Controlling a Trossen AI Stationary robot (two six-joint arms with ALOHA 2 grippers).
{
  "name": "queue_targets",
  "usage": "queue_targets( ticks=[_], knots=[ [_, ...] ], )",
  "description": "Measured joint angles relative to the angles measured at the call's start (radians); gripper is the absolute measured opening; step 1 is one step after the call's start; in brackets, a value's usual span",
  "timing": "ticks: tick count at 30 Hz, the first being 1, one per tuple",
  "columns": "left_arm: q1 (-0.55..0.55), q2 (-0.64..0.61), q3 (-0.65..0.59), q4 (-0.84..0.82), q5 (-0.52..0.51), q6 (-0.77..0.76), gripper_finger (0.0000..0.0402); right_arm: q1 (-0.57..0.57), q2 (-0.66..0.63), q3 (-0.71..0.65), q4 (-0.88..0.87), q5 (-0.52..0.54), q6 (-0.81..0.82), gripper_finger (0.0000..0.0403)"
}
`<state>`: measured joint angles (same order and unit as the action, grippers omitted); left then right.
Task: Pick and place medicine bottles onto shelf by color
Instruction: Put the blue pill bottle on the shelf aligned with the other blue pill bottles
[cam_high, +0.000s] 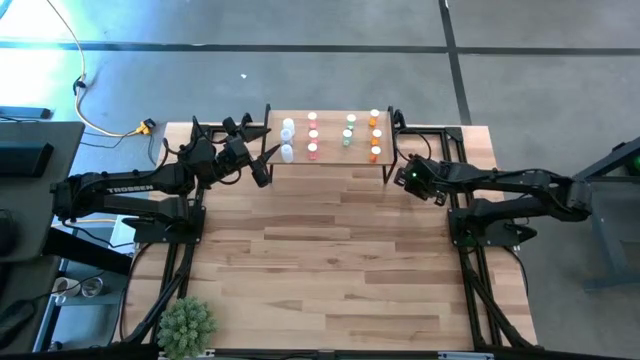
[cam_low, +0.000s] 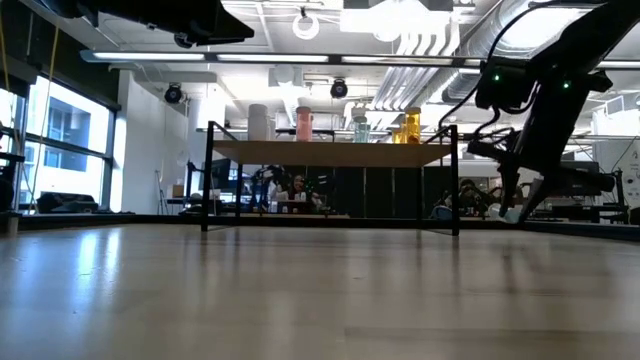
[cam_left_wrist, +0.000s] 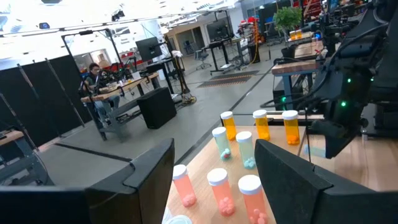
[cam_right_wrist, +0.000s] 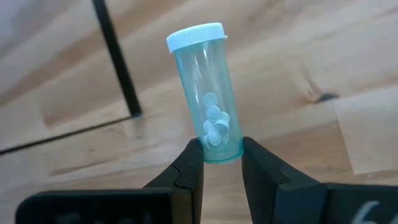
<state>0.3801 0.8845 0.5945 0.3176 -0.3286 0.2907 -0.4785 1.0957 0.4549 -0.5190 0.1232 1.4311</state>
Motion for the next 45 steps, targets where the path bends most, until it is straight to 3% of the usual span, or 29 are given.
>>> queue_targets(
  ticks=[19, 34, 45],
  knots=[
    [0.0, 0.0, 0.0, -0.012, 0.009, -0.002, 0.0211, 0.001, -0.17, 0.106, -0.063, 0.206, -0.121, 0.0066],
    [0.0, 0.0, 0.0, -0.054, 0.224, -0.15, 0.0211, 0.001, -0.182, 0.307, -0.068, 0.311, -0.38, 0.0066],
    [-0.001, 0.0, 0.0, -0.051, 0.256, -0.231, 0.0211, 0.001, -0.182, 0.449, -0.039, 0.288, -0.581, 0.0067]
  ],
)
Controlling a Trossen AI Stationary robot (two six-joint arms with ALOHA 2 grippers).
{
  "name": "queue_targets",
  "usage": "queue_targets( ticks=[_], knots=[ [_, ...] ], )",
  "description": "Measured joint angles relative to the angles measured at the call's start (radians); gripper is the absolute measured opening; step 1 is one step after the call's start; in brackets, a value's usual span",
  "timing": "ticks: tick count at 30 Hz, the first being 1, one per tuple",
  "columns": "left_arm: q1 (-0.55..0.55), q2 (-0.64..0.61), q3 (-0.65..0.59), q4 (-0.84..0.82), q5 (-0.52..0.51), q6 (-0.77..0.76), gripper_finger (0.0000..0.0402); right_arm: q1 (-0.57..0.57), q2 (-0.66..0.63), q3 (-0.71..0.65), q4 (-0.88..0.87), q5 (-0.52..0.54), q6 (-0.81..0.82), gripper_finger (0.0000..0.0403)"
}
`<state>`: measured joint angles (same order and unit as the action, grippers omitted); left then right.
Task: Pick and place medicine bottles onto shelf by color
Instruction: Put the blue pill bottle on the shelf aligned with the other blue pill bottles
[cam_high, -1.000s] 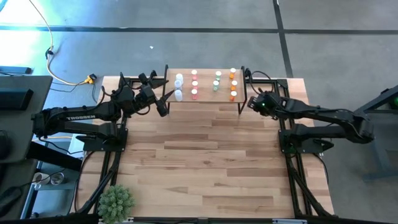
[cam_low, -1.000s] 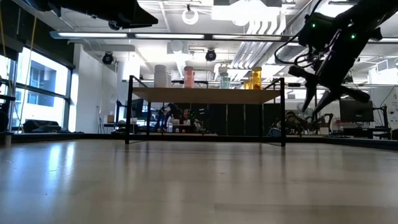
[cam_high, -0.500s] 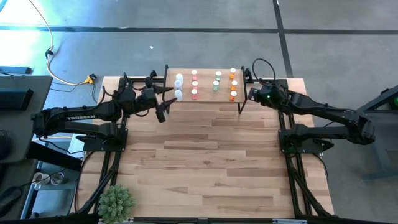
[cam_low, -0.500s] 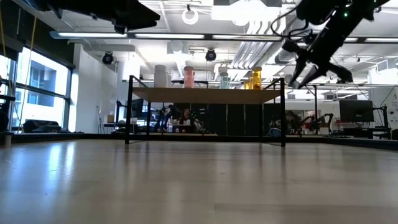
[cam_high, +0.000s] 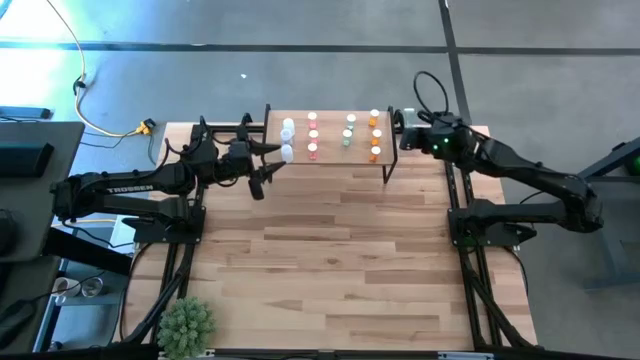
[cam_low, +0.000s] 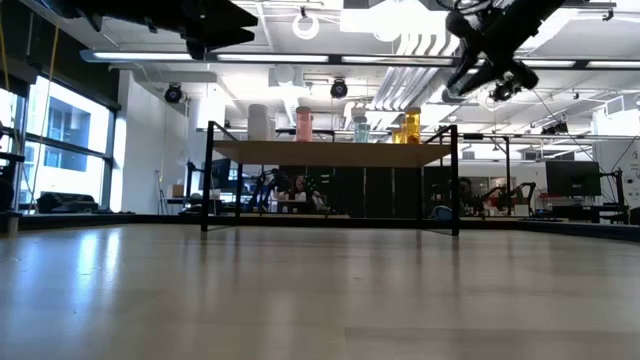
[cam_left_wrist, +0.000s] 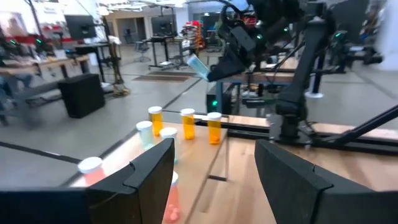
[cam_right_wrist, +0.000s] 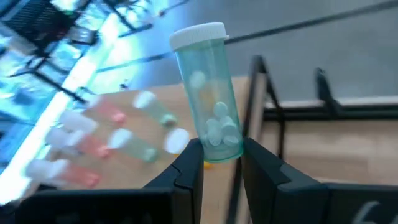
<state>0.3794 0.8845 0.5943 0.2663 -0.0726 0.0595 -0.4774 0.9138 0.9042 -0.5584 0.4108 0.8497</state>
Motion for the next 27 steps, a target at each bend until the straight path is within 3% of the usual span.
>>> queue_targets(
  ticks=[9, 18, 27],
  knots=[
    [0.0, 0.007, 0.0, 0.017, 0.043, -0.135, 0.0211, 0.0, 0.001, 0.032, 0.222, -0.198, -0.206, 0.0067],
    [0.0, 0.013, 0.0, 0.181, 0.073, -0.212, 0.0211, 0.002, 0.005, 0.032, 0.365, -0.47, -0.301, 0.0067],
    [0.0, 0.153, 0.085, 0.255, 0.149, -0.292, 0.0211, 0.064, 0.08, 0.032, 0.555, -0.652, -0.436, 0.0067]
  ],
)
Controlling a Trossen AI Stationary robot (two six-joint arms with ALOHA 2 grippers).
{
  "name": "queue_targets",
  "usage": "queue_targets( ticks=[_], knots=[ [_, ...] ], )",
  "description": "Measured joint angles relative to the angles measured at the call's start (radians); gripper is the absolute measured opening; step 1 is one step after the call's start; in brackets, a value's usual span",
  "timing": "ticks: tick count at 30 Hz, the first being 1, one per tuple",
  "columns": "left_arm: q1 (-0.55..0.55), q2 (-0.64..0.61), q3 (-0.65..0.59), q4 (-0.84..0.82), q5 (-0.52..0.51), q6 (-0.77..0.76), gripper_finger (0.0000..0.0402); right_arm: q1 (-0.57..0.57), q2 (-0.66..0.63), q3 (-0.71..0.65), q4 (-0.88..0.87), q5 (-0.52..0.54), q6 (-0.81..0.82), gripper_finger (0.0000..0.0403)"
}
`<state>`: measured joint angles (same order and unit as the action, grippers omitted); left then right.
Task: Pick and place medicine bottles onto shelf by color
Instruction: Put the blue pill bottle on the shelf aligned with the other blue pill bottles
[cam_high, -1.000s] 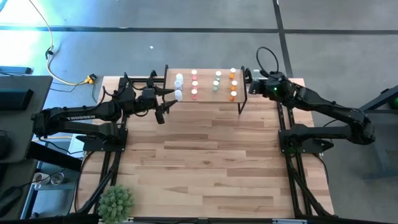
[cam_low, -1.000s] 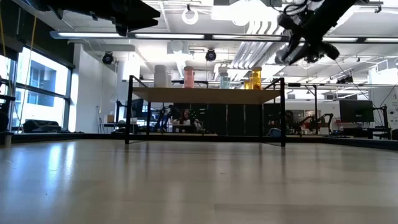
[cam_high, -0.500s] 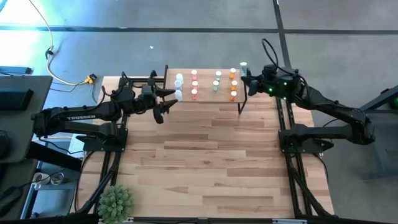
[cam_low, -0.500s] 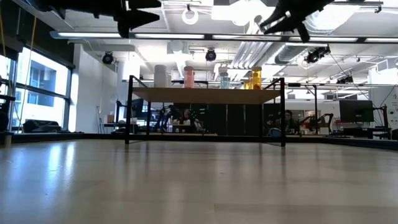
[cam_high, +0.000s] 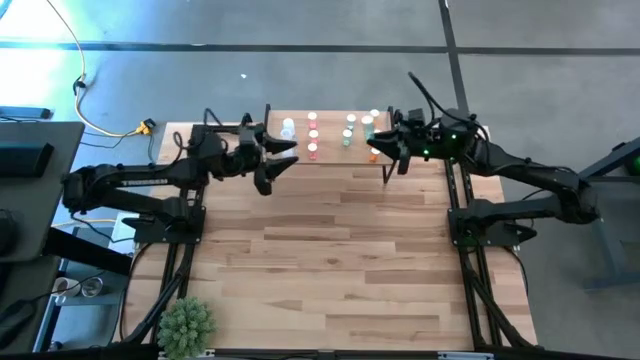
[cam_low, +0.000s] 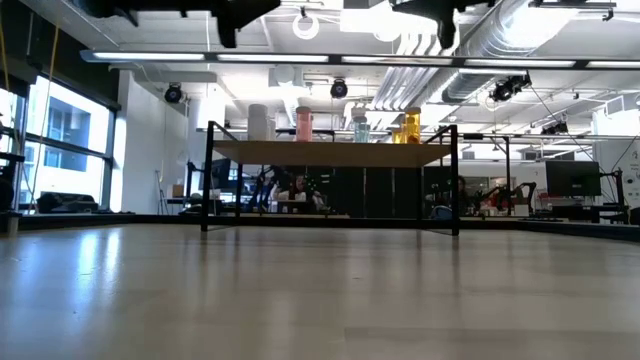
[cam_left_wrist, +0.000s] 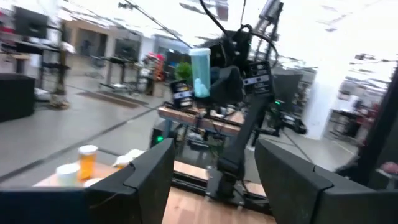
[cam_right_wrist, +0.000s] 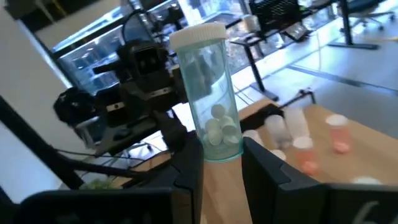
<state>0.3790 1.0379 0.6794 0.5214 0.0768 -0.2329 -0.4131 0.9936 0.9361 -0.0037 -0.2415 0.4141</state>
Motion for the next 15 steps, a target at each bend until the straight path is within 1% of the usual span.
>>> queue_targets(
  ticks=[2, 10, 15],
  knots=[
    [0.0, 0.051, 0.044, 0.0, 0.022, 0.0, 0.0211, 0.012, 0.016, 0.0, 0.029, -0.014, -0.011, 0.0067],
    [0.0, 0.226, 0.199, 0.0, 0.025, 0.009, 0.0211, 0.069, 0.062, 0.0, 0.079, -0.023, -0.055, 0.0067],
    [0.0, 0.301, 0.276, 0.0, 0.08, 0.008, 0.0211, 0.107, 0.083, 0.0, 0.137, -0.025, -0.075, 0.0067]
  ],
)
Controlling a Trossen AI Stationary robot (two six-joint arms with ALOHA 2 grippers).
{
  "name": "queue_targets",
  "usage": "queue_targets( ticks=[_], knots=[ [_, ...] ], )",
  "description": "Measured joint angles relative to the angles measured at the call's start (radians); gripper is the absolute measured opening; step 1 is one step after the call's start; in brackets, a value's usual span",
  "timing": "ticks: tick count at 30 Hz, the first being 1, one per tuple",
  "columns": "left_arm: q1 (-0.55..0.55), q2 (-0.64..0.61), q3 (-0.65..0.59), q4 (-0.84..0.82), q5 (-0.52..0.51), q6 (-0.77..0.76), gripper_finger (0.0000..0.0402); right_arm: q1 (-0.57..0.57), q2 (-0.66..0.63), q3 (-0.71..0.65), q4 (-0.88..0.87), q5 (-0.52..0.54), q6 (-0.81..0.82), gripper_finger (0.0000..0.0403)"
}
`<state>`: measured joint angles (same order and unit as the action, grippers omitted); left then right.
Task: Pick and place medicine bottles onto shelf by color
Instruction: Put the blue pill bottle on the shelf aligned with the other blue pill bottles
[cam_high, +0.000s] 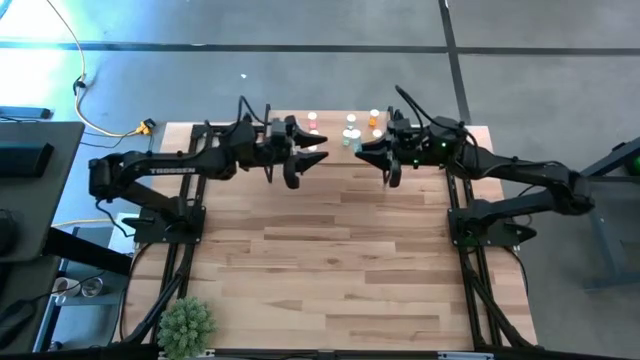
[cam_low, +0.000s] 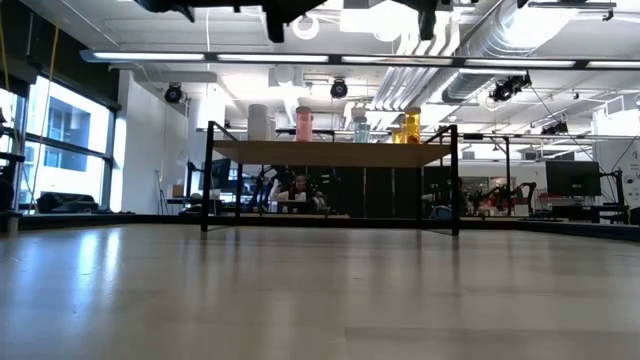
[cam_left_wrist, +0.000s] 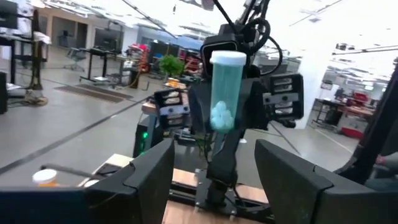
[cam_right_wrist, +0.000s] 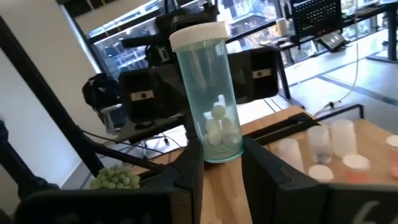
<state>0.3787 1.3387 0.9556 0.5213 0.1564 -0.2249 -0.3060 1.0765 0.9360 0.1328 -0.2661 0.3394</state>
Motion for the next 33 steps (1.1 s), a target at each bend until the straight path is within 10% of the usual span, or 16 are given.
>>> queue_targets(
  ticks=[33],
  knots=[
    [-0.007, 0.123, 0.132, 0.0, 0.099, -0.008, 0.0199, 0.078, 0.13, 0.0, 0.186, 0.008, 0.028, 0.0067]
  ],
)
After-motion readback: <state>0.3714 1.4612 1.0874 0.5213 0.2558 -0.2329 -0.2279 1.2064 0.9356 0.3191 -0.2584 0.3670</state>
